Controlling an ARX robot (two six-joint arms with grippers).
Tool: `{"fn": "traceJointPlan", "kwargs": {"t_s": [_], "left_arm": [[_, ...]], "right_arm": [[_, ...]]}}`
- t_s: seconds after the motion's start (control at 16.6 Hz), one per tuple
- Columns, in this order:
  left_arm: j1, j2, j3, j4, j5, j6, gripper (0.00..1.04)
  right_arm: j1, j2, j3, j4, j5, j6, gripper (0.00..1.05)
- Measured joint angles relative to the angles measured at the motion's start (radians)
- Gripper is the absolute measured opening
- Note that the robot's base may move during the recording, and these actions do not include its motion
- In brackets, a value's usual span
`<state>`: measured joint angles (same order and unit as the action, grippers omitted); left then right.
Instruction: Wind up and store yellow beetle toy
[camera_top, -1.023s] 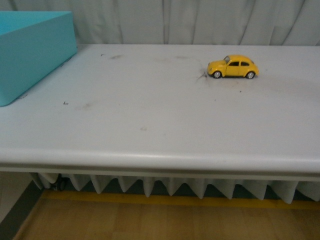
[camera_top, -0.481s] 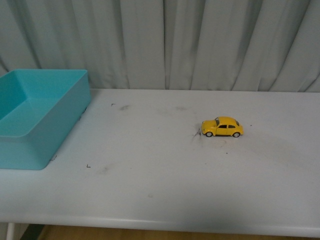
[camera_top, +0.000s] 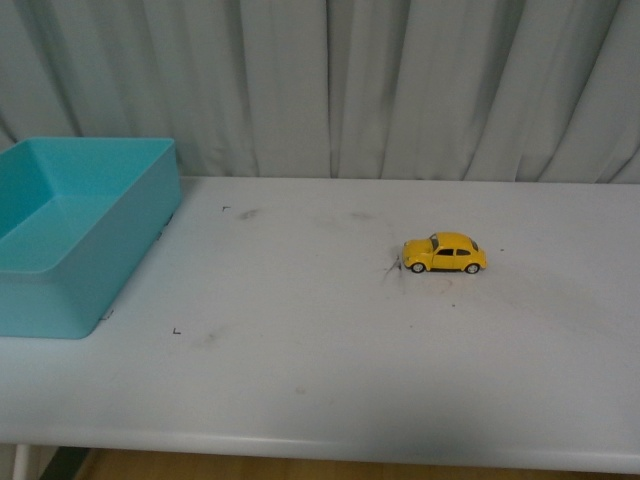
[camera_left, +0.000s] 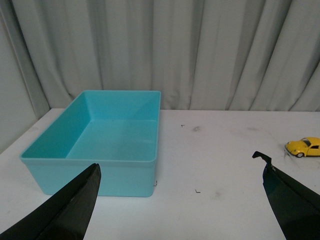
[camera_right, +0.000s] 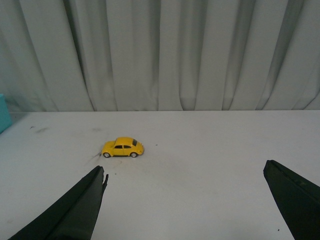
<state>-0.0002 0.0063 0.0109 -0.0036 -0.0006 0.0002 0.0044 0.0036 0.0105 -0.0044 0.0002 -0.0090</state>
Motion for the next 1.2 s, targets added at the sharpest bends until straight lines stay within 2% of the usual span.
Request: {"fn": "traceJointPlan", "kwargs": {"t_s": [1.2], "left_arm": [[0.0, 0.0, 0.0, 0.002, 0.0, 0.0, 0.98]], "right_arm": [[0.0, 0.0, 0.0, 0.004, 0.0, 0.0, 0.98]]}}
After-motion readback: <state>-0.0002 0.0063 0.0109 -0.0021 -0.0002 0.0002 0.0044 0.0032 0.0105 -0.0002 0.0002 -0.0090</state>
